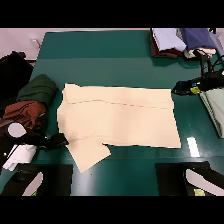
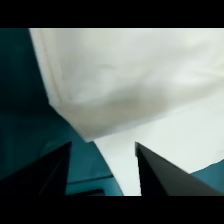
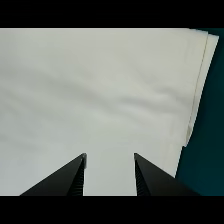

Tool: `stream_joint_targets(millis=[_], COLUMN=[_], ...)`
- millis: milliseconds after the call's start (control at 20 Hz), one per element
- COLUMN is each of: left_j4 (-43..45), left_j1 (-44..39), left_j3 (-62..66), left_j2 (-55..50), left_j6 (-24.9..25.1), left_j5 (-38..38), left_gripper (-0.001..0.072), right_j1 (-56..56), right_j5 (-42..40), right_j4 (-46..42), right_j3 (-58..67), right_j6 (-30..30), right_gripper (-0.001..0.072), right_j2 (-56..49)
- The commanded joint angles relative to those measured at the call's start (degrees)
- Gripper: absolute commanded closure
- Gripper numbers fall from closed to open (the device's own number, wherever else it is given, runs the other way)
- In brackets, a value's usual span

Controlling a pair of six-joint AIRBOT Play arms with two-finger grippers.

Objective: Fold the shirts.

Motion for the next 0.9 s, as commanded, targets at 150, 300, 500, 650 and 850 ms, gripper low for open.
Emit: stream_joint_targets(millis=[150,300,500,650,850], left_j4=[-7.4,-7.6,-7.7,-6.2,-5.8], left_j1=[-0.1,-0.1,-0.1,-0.1,-0.1], left_j3=[-5.5,-5.4,-4.2,-1.1,2.4], left_j2=[0.7,0.7,0.7,0.7,0.7], left_j6=[1.8,2.8,5.4,6.4,6.8], left_j5=[8.1,6.0,1.8,-0.1,0.9], left_gripper=[0.0230,0.0510,0.0687,0.0687,0.0687], right_j1=[0.1,-1.1,-7.5,-15.9,-27.6], right_j5=[0.2,3.3,12.1,12.7,12.3], right_j4=[0.1,0.1,-0.5,-2.3,-2.6], right_j3=[-0.1,-0.1,-4.7,-16.6,-32.0], right_j6=[0.0,-0.9,-3.5,-3.8,-6.4], right_gripper=[0.0354,0.0354,0.0354,0.0348,0.0210], right_j2=[0.1,0.1,0.9,5.1,8.0])
